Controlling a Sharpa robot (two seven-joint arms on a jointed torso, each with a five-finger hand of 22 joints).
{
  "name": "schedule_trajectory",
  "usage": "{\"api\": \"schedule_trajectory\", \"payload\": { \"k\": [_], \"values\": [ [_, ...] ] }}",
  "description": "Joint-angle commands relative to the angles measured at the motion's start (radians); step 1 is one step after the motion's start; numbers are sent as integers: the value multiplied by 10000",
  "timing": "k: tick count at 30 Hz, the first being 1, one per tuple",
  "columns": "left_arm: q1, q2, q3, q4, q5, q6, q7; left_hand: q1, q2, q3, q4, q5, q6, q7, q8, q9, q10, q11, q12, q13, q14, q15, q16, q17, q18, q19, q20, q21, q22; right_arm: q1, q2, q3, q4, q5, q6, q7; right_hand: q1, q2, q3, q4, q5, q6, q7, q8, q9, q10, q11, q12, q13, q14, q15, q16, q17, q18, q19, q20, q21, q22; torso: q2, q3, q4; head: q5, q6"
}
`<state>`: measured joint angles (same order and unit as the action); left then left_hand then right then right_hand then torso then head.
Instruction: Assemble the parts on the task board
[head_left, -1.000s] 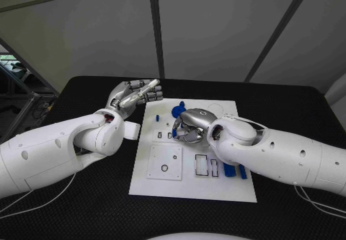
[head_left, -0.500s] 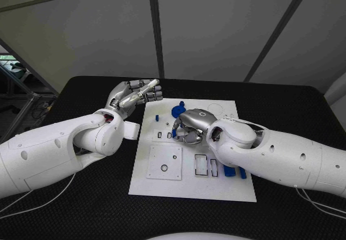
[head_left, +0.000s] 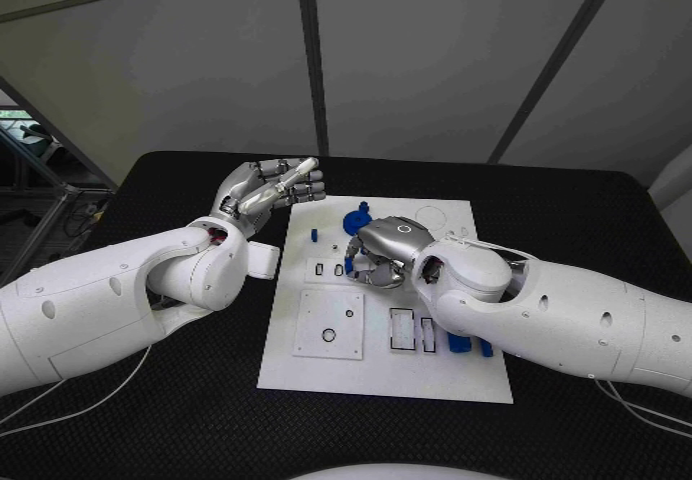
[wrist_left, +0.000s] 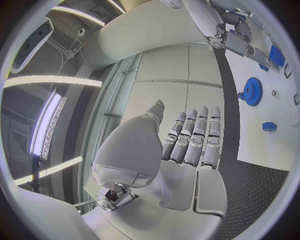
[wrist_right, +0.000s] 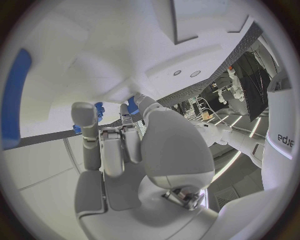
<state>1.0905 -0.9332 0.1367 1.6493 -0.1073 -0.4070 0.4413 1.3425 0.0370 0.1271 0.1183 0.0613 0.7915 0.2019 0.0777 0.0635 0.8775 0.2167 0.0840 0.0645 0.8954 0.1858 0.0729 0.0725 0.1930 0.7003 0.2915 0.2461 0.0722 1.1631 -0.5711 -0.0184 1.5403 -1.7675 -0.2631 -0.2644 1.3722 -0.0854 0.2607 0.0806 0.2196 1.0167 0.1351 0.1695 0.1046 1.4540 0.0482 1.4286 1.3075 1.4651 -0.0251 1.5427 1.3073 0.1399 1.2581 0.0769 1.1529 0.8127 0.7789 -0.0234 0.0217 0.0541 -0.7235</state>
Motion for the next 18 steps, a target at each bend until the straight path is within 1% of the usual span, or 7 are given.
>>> {"api": "schedule_trajectory", "payload": {
  "k": [1,4,10,18],
  "values": [
    [17,1,8,4,-22,146,28,18,108,-16,-62,9,-31,634,-66,-11,-33,59,-45,-11,-71,29,-66,-14,-176,5,-22,-11,-8,-25,-15,-29,-21,-359,142,-273,-21,-46,-2,-52,28,50,-18,31,10,-31,-1,11,874,928,2,12,2073,-101,52,32,58,6,2,1,2,-2,-15],
    [17,3,8,4,-22,146,28,18,108,-16,-62,9,-31,634,-66,-11,-33,59,-45,-11,-71,29,-66,-14,-176,5,-22,-11,-8,-27,-12,-29,-27,-371,169,-289,-52,-82,-22,-48,32,23,-8,7,10,-54,4,-16,842,924,3,4,2057,-94,39,33,39,-28,0,-2,5,-5,-14],
    [17,4,8,4,-22,151,24,18,108,-16,-62,9,-31,634,-66,-11,-33,59,-45,-11,-71,29,-66,-14,-176,5,-22,-11,-8,-29,-4,-29,-45,-378,201,-320,-143,-175,-67,-27,36,-274,87,-180,-30,-109,76,-81,767,915,52,-14,2024,-94,25,60,15,-62,0,-3,7,-1,-22],
    [17,1,8,-1,-22,161,19,18,108,-16,-62,9,-31,634,-66,-11,-33,59,-45,-11,-71,29,-66,-14,-176,5,-22,-11,-8,-29,7,-28,-53,-380,219,-302,-165,-182,-72,-17,31,-321,108,-209,-32,-116,96,-88,759,913,67,-18,2016,-93,19,73,5,-77,2,-1,3,2,-23]
  ]
}}
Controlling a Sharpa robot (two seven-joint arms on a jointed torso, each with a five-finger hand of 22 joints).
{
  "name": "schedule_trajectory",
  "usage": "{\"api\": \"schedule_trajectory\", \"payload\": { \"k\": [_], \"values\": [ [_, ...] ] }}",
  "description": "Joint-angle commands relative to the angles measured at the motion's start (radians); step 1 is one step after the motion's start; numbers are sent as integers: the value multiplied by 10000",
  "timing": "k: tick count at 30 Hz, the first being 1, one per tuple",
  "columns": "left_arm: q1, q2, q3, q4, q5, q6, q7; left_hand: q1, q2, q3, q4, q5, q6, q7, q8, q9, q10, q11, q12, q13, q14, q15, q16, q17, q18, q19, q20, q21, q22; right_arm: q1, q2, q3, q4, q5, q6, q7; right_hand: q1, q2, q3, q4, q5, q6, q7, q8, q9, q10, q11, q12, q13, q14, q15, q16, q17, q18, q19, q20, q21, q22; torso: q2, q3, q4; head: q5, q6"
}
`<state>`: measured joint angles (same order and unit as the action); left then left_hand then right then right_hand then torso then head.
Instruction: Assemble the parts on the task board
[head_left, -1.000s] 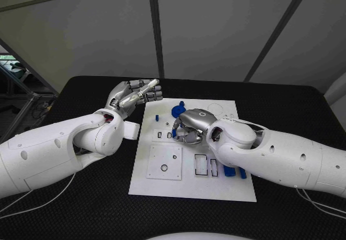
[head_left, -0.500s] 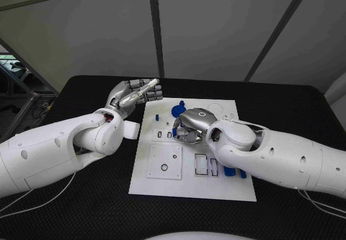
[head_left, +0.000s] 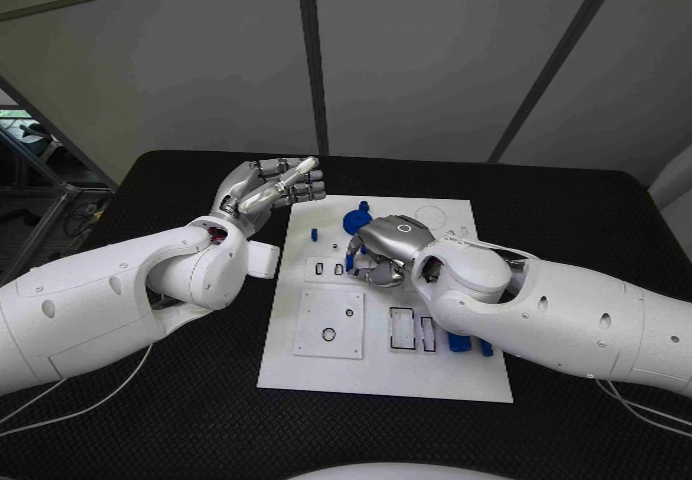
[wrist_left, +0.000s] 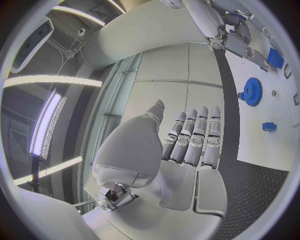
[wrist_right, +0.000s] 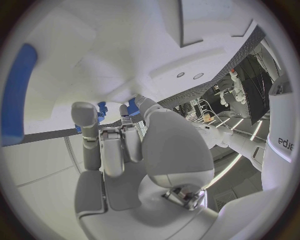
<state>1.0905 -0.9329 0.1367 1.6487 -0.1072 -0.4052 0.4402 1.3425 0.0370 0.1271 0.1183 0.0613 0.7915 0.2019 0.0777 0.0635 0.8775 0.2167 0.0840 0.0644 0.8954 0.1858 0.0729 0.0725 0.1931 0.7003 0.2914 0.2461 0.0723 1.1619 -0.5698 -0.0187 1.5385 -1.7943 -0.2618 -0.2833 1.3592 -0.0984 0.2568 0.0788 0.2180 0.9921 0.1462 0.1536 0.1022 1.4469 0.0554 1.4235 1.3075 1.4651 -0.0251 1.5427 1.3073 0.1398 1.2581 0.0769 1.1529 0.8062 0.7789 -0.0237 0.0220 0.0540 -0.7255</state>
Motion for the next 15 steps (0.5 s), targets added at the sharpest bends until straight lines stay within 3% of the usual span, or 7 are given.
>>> {"api": "schedule_trajectory", "payload": {
  "k": [1,15],
  "values": [
    [17,-1,8,6,-23,143,30,18,108,-16,-62,9,-31,634,-66,-11,-33,59,-45,-11,-71,29,-66,-15,-176,5,-22,-11,-8,-17,-6,-25,-33,-113,206,-112,-35,-53,-34,1,47,-74,-4,-50,-8,-44,24,-37,759,913,67,-18,2017,-92,19,73,5,-12,1,3,2,5,-11],
    [17,6,8,-4,-23,142,22,12,105,-17,-66,8,-56,636,-75,-13,-39,61,-50,-11,-81,31,-69,-15,-177,15,-22,-6,-7,-17,2,-25,-13,-113,179,-65,-62,-67,-47,13,37,-89,5,-59,-4,-46,35,-39,757,913,77,-20,2013,-91,15,82,-2,-21,0,4,-1,15,-24]
  ]
}}
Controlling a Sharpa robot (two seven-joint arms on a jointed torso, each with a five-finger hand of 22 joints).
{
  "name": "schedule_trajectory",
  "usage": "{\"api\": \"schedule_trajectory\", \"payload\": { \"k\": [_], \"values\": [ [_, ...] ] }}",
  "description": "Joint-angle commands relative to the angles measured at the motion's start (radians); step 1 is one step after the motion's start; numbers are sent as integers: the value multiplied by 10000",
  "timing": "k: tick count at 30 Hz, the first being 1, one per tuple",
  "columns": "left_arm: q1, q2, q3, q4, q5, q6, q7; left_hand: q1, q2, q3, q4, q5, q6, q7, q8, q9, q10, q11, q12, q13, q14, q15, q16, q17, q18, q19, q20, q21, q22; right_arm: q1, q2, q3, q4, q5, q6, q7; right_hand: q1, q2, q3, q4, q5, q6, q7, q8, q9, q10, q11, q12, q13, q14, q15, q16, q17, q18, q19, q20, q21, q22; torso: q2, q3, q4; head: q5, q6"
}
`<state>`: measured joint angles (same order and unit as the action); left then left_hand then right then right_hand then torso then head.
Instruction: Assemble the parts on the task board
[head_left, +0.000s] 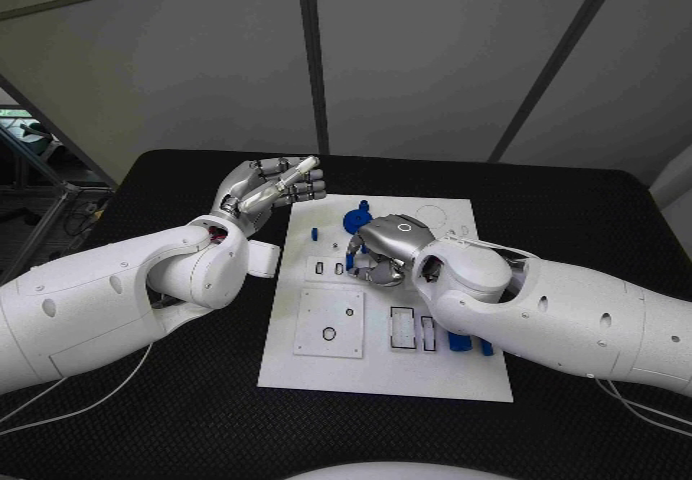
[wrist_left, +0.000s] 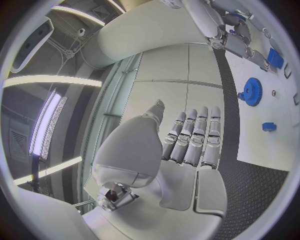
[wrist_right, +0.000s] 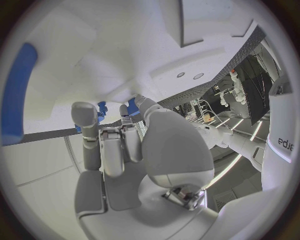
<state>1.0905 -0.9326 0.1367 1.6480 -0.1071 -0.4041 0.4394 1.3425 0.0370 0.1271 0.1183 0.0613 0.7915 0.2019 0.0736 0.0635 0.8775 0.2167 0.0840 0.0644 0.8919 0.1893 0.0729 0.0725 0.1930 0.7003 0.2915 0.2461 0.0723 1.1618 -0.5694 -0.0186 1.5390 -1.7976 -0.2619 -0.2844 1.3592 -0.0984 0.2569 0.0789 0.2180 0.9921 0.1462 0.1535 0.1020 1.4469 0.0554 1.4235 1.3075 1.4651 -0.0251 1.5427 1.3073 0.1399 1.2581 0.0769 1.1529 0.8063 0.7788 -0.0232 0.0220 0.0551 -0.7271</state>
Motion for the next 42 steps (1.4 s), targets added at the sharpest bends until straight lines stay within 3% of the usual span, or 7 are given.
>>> {"api": "schedule_trajectory", "payload": {
  "k": [1,42],
  "values": [
    [17,4,8,3,-24,131,31,12,105,-17,-66,8,-56,636,-34,-13,-39,61,-50,-10,-46,-4,-69,-16,-177,16,-22,-7,-7,-17,-1,-26,-17,-80,188,-54,-72,-73,-53,16,34,-94,8,-62,-2,-48,38,-41,754,913,81,-19,2015,-90,12,85,-6,-28,1,-1,-1,4,-7],
    [17,17,8,-47,-24,167,-31,-2,109,-18,-62,8,-63,641,-41,-13,-46,65,-56,-11,-54,-2,-70,-16,-178,24,-22,-3,-6,-17,19,-26,-60,23,378,-57,-238,-255,-206,128,-36,-738,108,-365,-4,-321,138,-322,420,894,175,-62,1942,-56,-81,185,-141,-215,1,-2,-2,-8,-42]
  ]
}}
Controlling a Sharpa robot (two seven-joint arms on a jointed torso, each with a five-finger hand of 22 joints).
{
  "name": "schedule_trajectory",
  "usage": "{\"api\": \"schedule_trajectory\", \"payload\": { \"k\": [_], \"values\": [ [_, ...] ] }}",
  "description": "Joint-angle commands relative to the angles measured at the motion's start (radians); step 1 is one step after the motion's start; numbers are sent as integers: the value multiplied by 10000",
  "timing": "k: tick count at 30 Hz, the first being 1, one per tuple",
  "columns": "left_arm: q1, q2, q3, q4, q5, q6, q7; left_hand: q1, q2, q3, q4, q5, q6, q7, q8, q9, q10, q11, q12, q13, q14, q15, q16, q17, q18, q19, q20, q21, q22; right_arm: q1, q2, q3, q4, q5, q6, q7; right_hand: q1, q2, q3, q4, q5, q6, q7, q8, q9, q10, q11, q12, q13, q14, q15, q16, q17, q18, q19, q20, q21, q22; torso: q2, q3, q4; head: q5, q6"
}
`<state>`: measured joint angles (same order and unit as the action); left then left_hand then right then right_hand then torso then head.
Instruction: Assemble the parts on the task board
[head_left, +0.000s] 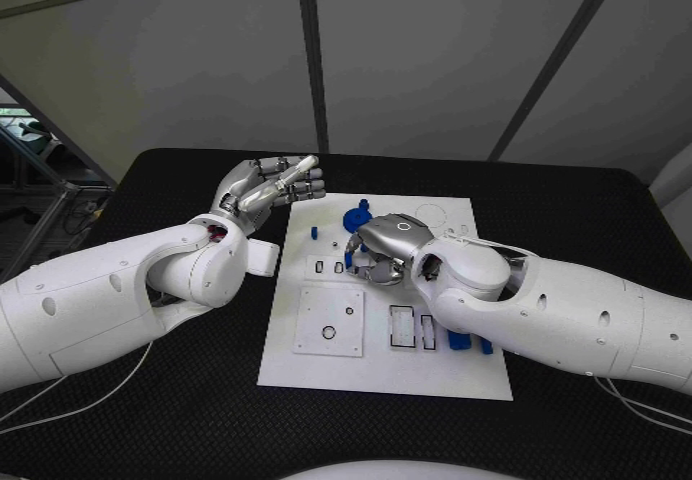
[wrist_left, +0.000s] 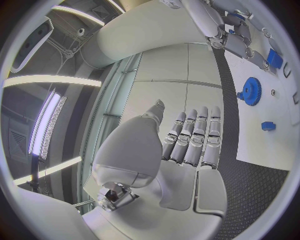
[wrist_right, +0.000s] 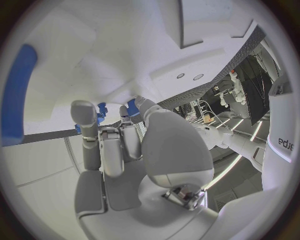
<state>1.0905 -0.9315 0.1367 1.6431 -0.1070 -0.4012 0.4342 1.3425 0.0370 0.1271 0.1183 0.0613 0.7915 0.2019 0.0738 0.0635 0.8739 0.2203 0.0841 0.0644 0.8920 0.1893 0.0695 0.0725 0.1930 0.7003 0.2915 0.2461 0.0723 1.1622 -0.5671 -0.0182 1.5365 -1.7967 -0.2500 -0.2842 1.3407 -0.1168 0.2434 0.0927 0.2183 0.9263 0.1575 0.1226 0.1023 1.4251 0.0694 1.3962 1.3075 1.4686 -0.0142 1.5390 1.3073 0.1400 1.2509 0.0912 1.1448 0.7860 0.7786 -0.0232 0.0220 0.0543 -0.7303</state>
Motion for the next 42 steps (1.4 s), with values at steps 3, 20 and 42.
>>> {"api": "schedule_trajectory", "payload": {
  "k": [3,20,42],
  "values": [
    [17,-3,8,-1,-24,137,16,-4,110,-18,-61,8,-68,643,-45,-14,-11,30,-57,-11,-56,-2,-37,-16,-179,26,-22,-2,-6,-20,-7,-30,-36,18,255,-65,-59,-77,-78,-2,-41,-108,0,-61,-5,-118,1,-64,403,860,69,-22,1948,-54,-15,44,-68,-26,2,-2,0,1,-21],
    [17,-10,8,-4,-24,139,16,-4,110,-18,-61,8,-68,643,-45,-14,-11,30,-57,-11,-56,-2,-37,-16,-179,26,-22,-2,-6,-20,-10,-30,-48,50,261,-79,-70,-211,-197,137,-86,-585,25,-129,8,-444,29,-402,-10,859,96,-25,1946,-25,-106,74,-194,-204,1,-2,-1,7,-40],
    [16,-12,7,-82,-24,175,-11,3,124,-4,-71,12,-72,647,-51,-14,-17,33,-62,-10,-62,0,-37,-16,-179,40,-23,5,-4,-149,-521,-22,692,214,-343,-79,437,-506,-973,1279,117,-1611,123,269,-130,-577,116,-508,-276,842,168,-59,1890,-10,-123,137,-305,-323,-22,11,-7,-41,7]
  ]
}}
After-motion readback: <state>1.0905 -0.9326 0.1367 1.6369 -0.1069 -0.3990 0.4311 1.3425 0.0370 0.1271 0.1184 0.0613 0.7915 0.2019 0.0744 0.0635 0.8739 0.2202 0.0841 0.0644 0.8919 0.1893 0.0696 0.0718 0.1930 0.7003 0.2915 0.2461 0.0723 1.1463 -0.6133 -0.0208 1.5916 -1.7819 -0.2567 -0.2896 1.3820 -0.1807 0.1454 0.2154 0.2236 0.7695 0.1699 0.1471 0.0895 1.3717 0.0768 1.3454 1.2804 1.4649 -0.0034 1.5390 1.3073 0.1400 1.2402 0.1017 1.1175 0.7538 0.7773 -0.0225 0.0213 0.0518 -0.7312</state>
